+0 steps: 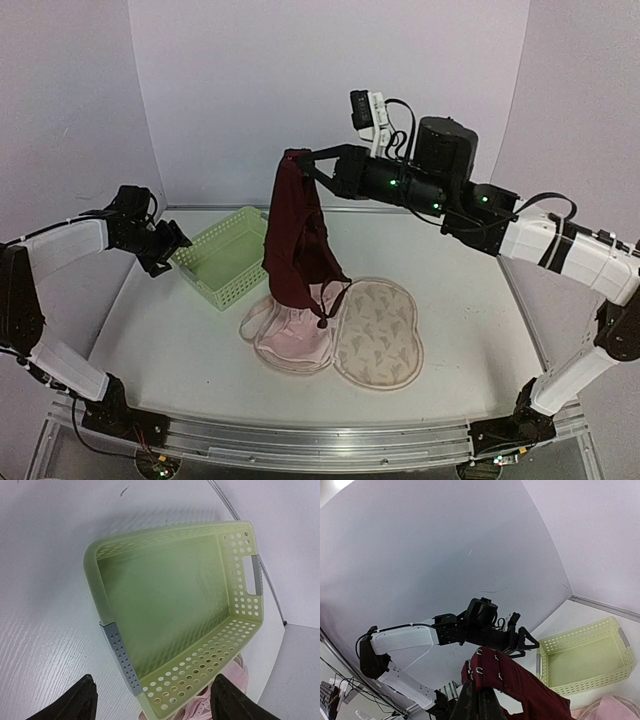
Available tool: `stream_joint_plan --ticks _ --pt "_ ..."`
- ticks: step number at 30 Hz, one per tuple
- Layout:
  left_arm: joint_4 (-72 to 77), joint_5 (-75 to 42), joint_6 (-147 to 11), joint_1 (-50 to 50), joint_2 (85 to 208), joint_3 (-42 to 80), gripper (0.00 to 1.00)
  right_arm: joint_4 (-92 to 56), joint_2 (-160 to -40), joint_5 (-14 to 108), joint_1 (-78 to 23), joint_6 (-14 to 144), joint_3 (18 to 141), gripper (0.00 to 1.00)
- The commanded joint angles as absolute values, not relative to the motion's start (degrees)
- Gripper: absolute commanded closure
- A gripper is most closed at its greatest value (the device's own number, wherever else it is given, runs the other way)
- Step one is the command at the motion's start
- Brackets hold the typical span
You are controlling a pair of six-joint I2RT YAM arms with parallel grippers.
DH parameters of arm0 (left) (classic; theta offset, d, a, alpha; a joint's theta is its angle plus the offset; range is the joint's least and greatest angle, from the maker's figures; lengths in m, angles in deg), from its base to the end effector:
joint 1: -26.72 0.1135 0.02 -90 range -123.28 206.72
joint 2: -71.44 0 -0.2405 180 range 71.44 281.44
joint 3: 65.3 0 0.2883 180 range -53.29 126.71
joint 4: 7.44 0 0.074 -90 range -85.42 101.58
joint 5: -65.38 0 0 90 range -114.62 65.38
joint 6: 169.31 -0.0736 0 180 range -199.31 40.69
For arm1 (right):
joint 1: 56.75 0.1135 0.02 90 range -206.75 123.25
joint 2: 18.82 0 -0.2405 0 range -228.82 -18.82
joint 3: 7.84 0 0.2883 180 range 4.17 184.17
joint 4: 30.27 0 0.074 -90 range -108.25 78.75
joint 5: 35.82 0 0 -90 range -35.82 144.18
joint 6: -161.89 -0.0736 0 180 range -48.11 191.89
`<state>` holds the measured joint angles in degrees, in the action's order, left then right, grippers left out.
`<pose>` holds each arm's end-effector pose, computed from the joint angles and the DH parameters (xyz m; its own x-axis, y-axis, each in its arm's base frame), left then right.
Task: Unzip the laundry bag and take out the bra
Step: Hold the bin at the center of the board.
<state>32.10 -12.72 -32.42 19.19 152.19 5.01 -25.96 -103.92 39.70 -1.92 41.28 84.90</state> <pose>0.3537 -0.0621 0.1868 -0.7084 -0.6269 -0.3242 -0.3768 0.7243 -0.5774 0.2328 0.3623 0.3999 -0.4474 0.2209 -0.8666 -0.8220 0.2802 0.4958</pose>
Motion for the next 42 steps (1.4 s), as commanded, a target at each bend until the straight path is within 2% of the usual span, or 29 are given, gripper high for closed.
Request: stream_joint_plan --ticks 1,6,14,22,31,37,42 --pt "30.28 -11.75 -28.58 19.33 155.58 4.95 0.23 -22.11 -108.91 44.46 -1.96 42.60 94.21 1.00" --pt "29.44 -10.85 -29.11 19.28 158.20 5.17 0.30 -20.18 -113.65 45.96 -1.92 42.26 101.33 1.00" --pt "29.04 -10.58 -29.72 19.31 162.16 4.74 0.33 -17.07 -120.94 47.22 -2.22 41.61 111.59 1.00" --pt "27.91 -8.73 -30.78 19.30 165.90 6.53 0.56 -14.07 -128.27 48.25 -3.19 40.61 124.05 1.00" --pt "27.80 -8.79 -31.70 19.30 163.67 4.36 0.81 -13.68 -133.14 47.89 -3.78 39.52 129.75 1.00" --pt "27.45 -7.75 -32.36 19.27 161.18 1.89 0.91 -13.77 -137.61 47.76 -3.91 38.80 135.11 1.00" --pt "27.26 -7.87 -32.30 19.25 158.64 -1.25 0.93 -14.45 -141.63 47.60 -3.92 38.07 138.68 1.00"
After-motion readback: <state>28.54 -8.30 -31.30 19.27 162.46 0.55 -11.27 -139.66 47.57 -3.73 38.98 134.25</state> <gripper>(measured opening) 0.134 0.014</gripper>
